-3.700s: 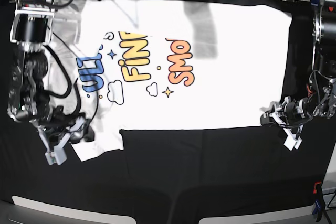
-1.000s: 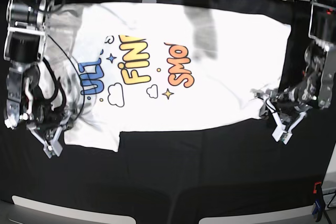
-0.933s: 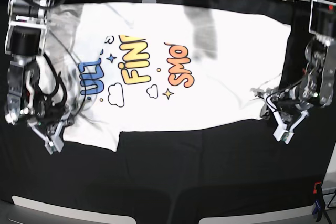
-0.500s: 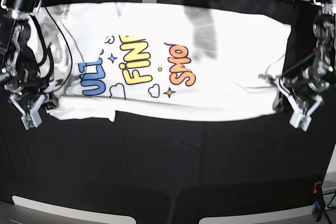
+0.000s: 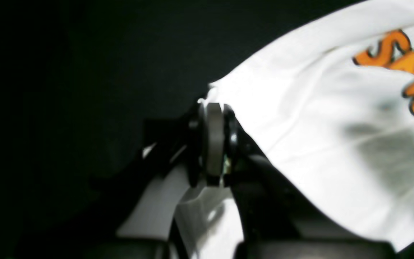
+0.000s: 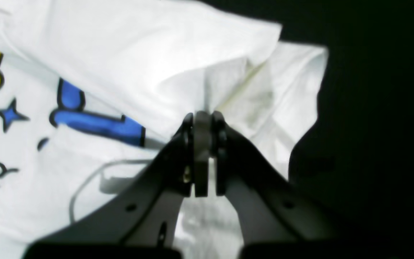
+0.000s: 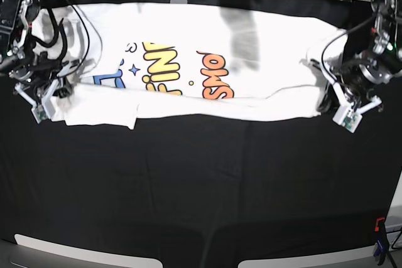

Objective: Layout the t-shirt on the table in an organized manner, then fold the t-shirt properly
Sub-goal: 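Lift the hem with both grippers and fold it toward the collar, then lay the folded hem flat along the collar edge with both grippers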

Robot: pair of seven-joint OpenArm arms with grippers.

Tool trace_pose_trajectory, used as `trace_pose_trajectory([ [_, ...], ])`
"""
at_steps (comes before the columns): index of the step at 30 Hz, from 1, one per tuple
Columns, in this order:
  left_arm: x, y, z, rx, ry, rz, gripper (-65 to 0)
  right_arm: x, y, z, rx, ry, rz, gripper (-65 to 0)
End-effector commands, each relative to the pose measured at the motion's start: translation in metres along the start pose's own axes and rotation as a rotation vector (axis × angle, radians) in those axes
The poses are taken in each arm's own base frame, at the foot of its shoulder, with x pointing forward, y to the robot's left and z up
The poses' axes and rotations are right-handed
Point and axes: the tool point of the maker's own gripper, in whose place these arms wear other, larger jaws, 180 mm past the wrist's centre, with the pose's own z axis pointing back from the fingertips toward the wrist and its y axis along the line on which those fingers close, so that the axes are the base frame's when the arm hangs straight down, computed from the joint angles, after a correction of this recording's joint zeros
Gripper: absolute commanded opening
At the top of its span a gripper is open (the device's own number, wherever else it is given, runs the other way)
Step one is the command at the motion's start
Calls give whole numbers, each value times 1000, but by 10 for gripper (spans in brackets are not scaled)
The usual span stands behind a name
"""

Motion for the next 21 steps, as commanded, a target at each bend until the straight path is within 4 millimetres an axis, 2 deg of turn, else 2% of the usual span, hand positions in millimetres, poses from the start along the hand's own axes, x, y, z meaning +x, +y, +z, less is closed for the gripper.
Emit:
trace_pose_trajectory([
  [1, 5, 10, 4, 36, -9, -40, -650, 13, -17, 10, -43, -41, 11, -650],
  [4, -7, 26, 7, 135, 45, -57, -650, 9, -38, 22, -101, -54, -30, -650],
  [7, -11, 21, 7, 116, 47, -39, -650, 7, -52, 31, -138, -66, -66, -650],
  [10, -11, 11, 6, 70, 30, 11, -650, 3, -48, 32, -111, -50, -98, -650],
  [13, -11, 10, 6, 66, 30, 15, -650, 2, -41, 31, -77, -41, -122, -650],
  [14, -12, 11, 7, 68, 34, 13, -650, -1, -40, 30, -73, -29, -124, -617],
  [17, -16, 10, 7, 67, 58, 14, -650, -11, -38, 30, -68, 28, -128, -425],
  [18, -17, 10, 7, 67, 66, 14, -650, -18, -37, 30, -65, 66, -130, -387],
  [21, -20, 10, 7, 67, 79, 15, -650, -24, -27, 31, -11, 98, -161, -376],
])
